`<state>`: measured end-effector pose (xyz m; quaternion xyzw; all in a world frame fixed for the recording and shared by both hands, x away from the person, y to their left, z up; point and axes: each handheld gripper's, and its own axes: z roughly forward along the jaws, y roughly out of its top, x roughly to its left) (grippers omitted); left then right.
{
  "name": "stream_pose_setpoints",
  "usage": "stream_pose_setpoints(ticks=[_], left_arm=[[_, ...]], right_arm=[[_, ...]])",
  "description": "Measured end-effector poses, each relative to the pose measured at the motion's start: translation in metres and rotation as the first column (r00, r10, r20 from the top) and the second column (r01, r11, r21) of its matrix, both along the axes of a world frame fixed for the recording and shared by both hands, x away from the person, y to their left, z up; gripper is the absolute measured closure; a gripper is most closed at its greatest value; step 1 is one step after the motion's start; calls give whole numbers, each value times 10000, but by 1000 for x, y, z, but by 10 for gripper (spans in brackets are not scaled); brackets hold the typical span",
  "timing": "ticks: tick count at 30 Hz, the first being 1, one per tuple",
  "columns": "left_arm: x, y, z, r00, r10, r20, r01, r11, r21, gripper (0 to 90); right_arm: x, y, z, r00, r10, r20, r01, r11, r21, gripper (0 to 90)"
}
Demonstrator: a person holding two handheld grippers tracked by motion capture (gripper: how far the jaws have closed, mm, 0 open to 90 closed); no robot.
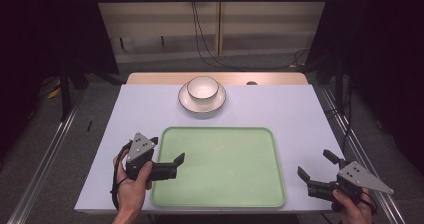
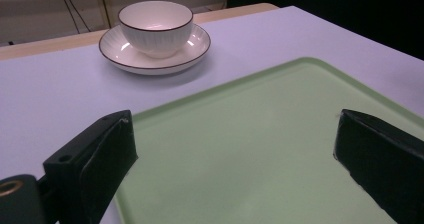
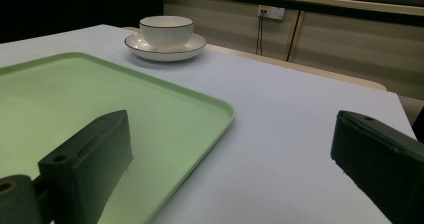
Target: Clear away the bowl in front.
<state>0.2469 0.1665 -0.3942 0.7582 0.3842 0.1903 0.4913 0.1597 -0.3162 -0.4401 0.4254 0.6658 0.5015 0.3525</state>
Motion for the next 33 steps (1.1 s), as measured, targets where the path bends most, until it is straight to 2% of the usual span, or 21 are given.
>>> stream_pose_setpoints(ticks=[8, 12, 13, 16, 20, 21, 22, 24, 25, 26, 27, 28, 31, 33], left_arm=[[11, -9, 2, 9998, -181, -94, 180, 9997, -145, 31], [17, -12, 1, 9996, -251, -83, 252, 9996, 86, 37], [19, -13, 1, 9996, -251, -88, 251, 9997, -6, 38], [24, -15, 3, 9997, -248, -62, 249, 9996, 139, 37], [29, -18, 3, 9994, -308, -151, 308, 9995, -2, 37], [30, -18, 4, 9993, -354, -150, 355, 9993, 71, 37], [32, -19, 4, 9990, -368, -234, 370, 9993, 87, 36], [37, -19, 2, 9942, -876, -625, 876, 9962, -24, 36], [38, -19, 1, 9941, -909, -595, 912, 9958, 34, 33], [40, -21, 0, 9959, -754, -499, 769, 9966, 290, 31], [42, -21, -1, 9963, -698, -495, 715, 9968, 348, 34], [45, -21, -2, 9958, -692, -605, 703, 9974, 165, 36], [51, -23, -3, 9971, -525, -544, 544, 9979, 356, 35], [56, -24, -4, 9968, -440, -665, 468, 9981, 408, 35]], right_arm=[[0, 0, 0, 10000, 0, 42, 0, 10000, 14, 27], [0, 0, 0, 10000, 31, 41, -31, 10000, 25, 27], [0, 0, 0, 10000, 25, 12, -25, 10000, 24, 27], [0, 0, 0, 10000, 45, 17, -45, 10000, 21, 27], [0, 1, 0, 10000, 38, 27, -38, 10000, 28, 27], [0, 1, 0, 10000, 43, 23, -43, 10000, 36, 27], [-1, 1, 0, 10000, 52, 38, -52, 10000, 41, 27], [-1, 1, 0, 10000, 23, 42, -24, 10000, 47, 27], [-1, 1, 0, 10000, 27, 40, -27, 10000, 27, 27], [-1, 1, 0, 10000, 35, 32, -35, 10000, 39, 27], [0, 1, 0, 10000, 62, 43, -62, 10000, 39, 27], [0, 0, 0, 9999, 131, 13, -131, 9999, 64, 27], [-1, 1, 0, 10000, 73, 53, -73, 9999, 78, 27], [-1, 1, 0, 9999, 99, 76, -99, 9999, 77, 27]])
